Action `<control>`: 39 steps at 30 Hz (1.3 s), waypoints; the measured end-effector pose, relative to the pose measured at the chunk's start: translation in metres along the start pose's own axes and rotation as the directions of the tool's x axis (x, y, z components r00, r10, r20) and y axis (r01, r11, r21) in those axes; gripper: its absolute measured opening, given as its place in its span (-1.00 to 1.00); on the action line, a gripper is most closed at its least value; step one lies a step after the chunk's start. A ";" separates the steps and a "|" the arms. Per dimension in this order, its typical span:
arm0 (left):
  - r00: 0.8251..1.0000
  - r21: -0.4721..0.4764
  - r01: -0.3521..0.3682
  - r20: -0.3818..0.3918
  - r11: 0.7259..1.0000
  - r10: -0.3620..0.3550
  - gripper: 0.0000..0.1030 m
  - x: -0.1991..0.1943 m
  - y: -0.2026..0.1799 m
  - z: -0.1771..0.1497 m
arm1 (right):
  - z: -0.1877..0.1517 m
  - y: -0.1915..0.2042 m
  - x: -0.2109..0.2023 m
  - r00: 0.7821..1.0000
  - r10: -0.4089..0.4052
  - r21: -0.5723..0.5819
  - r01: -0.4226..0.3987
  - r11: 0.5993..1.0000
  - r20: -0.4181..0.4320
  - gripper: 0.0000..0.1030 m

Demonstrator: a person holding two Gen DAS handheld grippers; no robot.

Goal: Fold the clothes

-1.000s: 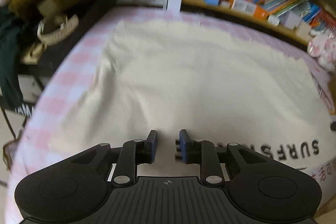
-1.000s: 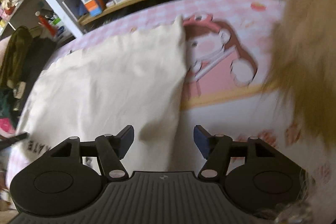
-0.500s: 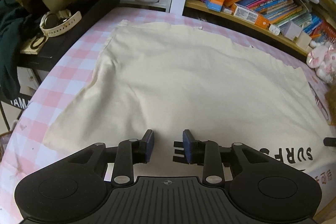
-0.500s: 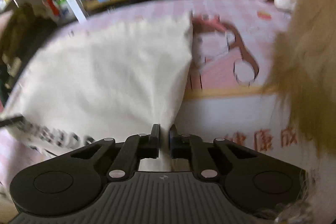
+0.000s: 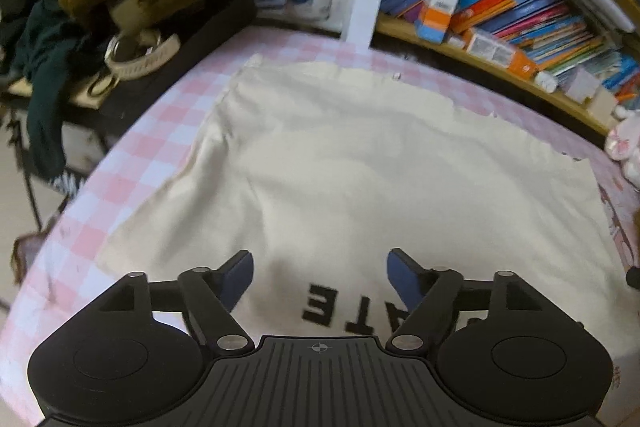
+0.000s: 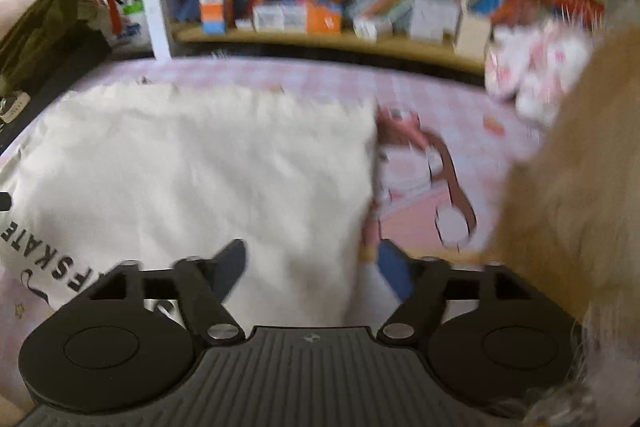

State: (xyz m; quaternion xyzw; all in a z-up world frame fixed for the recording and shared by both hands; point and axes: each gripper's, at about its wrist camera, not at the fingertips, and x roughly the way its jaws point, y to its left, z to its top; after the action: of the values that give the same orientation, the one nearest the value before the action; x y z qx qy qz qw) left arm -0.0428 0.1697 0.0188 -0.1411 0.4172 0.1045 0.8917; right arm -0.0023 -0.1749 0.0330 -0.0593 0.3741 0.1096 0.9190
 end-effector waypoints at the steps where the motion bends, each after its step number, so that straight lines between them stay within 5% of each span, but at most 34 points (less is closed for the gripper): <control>1: 1.000 -0.010 -0.005 -0.013 1.000 0.005 0.51 0.000 -0.003 -0.001 | 0.001 0.008 -0.002 1.000 0.000 -0.019 0.001 1.000 0.016 0.59; 10: 0.996 0.174 0.077 0.024 0.982 -0.083 0.64 -0.005 -0.005 -0.002 | 0.001 0.073 -0.010 0.999 -0.024 -0.169 0.031 0.985 0.042 0.88; 26: 0.969 0.239 0.236 0.012 0.942 -0.246 0.82 -0.011 0.107 0.020 | -0.027 0.230 -0.034 0.999 -0.048 -0.254 0.046 0.966 -0.003 0.92; 32: 0.948 0.184 0.317 -0.021 0.930 -0.318 0.83 -0.003 0.148 0.020 | -0.029 0.288 -0.030 1.000 -0.015 -0.308 0.010 0.951 -0.013 0.92; 39: 0.892 -0.019 0.450 -0.040 0.893 -0.450 0.83 0.009 0.195 0.021 | -0.008 0.343 -0.012 0.997 0.067 -0.463 -0.077 0.883 -0.039 0.71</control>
State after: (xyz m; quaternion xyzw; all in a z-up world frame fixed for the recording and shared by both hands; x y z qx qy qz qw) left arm -0.0812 0.3603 -0.0072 -0.2401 0.3921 -0.1057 0.8818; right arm -0.1005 0.1545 0.0267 -0.2645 0.3491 0.2291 0.8693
